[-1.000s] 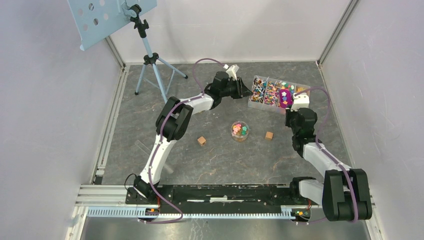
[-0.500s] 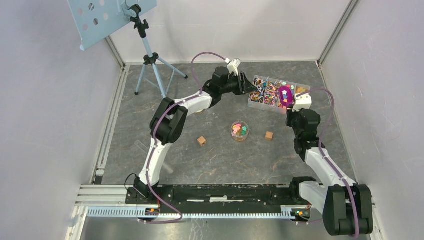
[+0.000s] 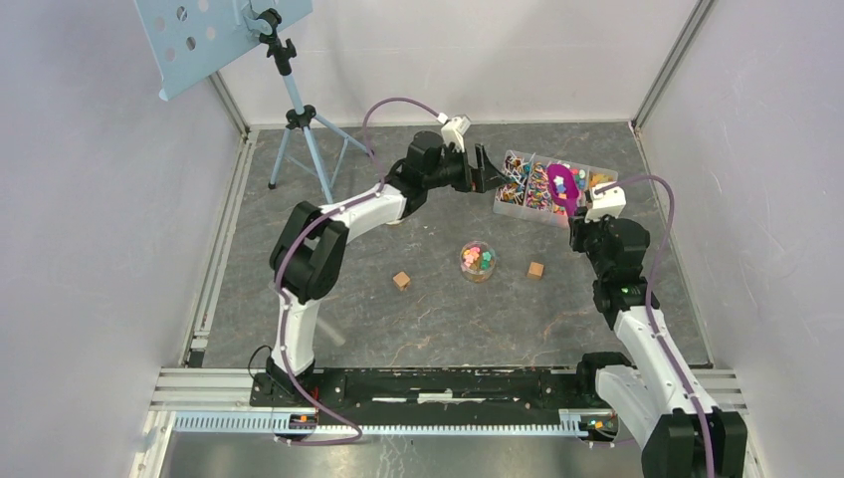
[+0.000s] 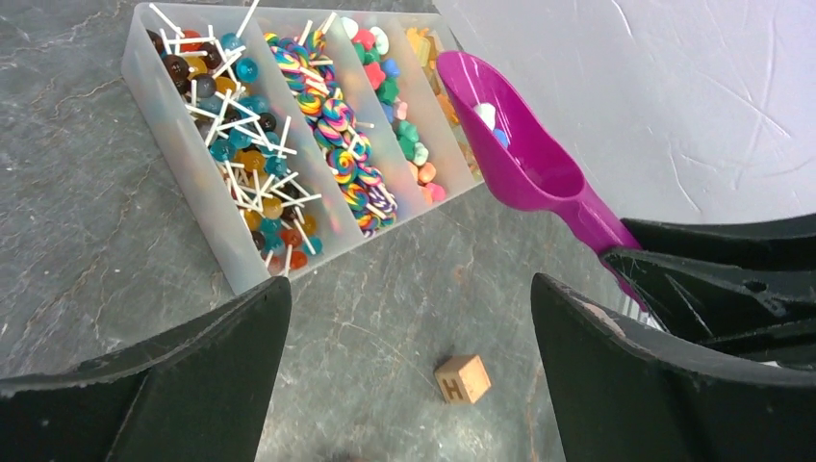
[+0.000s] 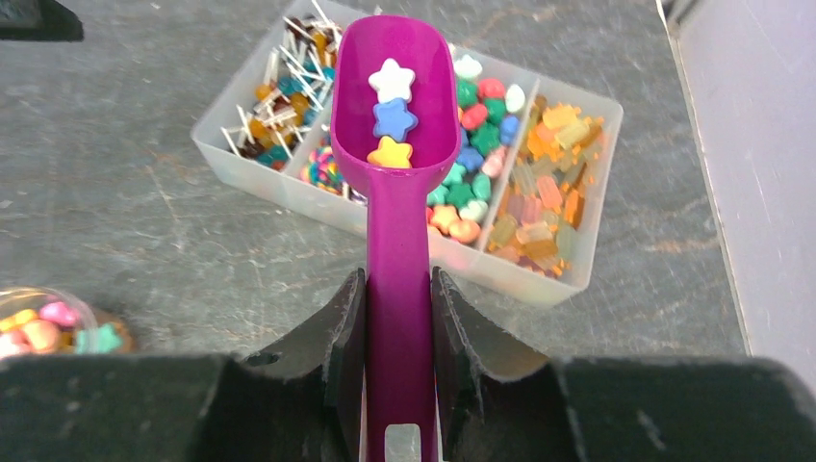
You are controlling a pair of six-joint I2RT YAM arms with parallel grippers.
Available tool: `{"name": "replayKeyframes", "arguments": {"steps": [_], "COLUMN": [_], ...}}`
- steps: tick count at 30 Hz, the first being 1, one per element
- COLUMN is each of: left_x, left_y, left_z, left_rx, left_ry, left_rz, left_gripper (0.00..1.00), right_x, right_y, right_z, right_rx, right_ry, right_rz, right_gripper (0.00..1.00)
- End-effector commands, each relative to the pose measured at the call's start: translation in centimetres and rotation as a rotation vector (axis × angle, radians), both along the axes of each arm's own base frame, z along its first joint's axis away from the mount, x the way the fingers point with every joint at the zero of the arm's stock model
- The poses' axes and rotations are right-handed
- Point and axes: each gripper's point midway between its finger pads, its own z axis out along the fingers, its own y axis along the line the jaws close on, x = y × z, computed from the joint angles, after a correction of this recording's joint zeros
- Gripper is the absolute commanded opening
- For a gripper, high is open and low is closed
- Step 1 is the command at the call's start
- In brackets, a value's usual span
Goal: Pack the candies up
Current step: Scoop the fake candies from the storage box, then place the fake candies in the packing bottle.
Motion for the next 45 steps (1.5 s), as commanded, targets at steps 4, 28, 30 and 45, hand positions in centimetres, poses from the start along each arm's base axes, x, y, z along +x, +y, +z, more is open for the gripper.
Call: {"name": "replayKeyframes", "arguments": {"steps": [4, 28, 30, 45], "left_x": [-1.9, -12.5, -13.1, -13.9], "left_y": [3.6, 14.1, 14.5, 17.4], "left_z": [5.6, 6.2, 5.9, 3.7], "left_rx": [0.071, 0.304, 0.303, 0.442], "left_ry": [-0.173, -0.157, -0.141, -0.173], "left_rz": [0.04, 0.053, 0.055, 0.063], "left_gripper": [1.0, 1.0, 1.0, 1.0], "right_x": [-0.3, -6.2, -6.5, -9.3], "right_y": [3.0, 7.4, 8.0, 9.9], "right_z": [5.8, 6.5, 6.3, 6.3], "right_rx": [0.001, -0.161, -0.181, -0.246], "right_ry": [-0.094, -0.012, 0.011, 0.154], "right_rz": [0.187, 0.486, 0.52, 0.649], "right_gripper": [0.0, 0.0, 0.0, 0.0]}}
